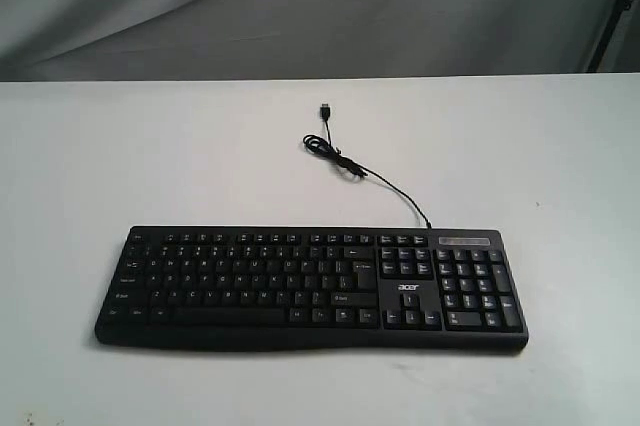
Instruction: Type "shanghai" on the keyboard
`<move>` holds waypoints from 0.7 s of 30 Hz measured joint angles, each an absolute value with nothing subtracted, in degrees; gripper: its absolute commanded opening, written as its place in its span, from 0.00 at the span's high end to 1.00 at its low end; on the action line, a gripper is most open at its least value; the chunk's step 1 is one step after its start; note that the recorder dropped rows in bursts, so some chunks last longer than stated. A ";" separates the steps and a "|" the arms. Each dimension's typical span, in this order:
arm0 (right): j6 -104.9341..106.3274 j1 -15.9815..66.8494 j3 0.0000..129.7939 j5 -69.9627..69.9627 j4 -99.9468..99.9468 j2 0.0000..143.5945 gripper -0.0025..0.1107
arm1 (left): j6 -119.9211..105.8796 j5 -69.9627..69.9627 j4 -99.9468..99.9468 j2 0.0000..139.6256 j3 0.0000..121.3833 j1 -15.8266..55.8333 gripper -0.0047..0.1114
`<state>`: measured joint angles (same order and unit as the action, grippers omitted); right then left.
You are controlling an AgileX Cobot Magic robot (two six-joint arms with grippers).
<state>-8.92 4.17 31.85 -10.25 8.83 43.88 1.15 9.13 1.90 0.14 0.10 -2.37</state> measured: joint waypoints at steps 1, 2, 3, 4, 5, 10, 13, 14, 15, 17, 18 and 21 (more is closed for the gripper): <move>-8.92 2.29 29.29 -10.13 8.83 40.71 0.98 | 1.15 9.13 1.90 0.14 0.10 -2.37 0.96; -8.92 0.95 27.32 -10.13 8.72 38.21 0.98 | 1.15 9.13 1.90 0.14 0.10 -2.37 0.96; -8.92 -0.75 24.50 -10.01 8.72 34.55 0.98 | 1.15 9.13 1.90 0.14 0.10 -2.37 0.96; -8.92 -1.62 22.74 -10.01 8.72 32.32 0.98 | 1.15 9.13 1.90 0.14 0.10 -2.37 0.96; -8.92 -2.36 21.02 -9.94 8.72 30.23 0.98 | 1.15 9.13 1.90 0.14 0.10 -2.37 0.96; -8.92 -3.65 12.40 -9.94 8.63 19.82 0.98 | 1.15 9.13 1.90 0.14 0.10 -2.37 0.96; -8.92 -3.65 9.40 -9.94 8.50 15.30 0.98 | 1.15 9.13 1.90 0.14 0.10 -2.37 0.96; -8.92 -3.65 8.58 -10.08 8.40 13.81 0.98 | 1.15 9.13 1.90 0.14 0.10 -2.37 0.96; -8.92 -3.65 7.88 -10.34 8.38 12.31 0.98 | 1.15 9.13 1.90 0.14 0.10 -2.37 0.96; -6.89 -3.65 6.66 -12.38 8.17 7.99 0.98 | 1.15 9.13 1.90 0.14 0.10 -2.37 0.96; -5.75 -3.65 6.33 -12.98 8.17 6.47 0.98 | 1.15 9.13 1.90 0.14 0.10 -2.37 0.96; -2.36 -3.65 6.20 -16.32 8.17 2.77 0.98 | 1.15 9.13 1.90 0.14 0.10 -2.37 0.96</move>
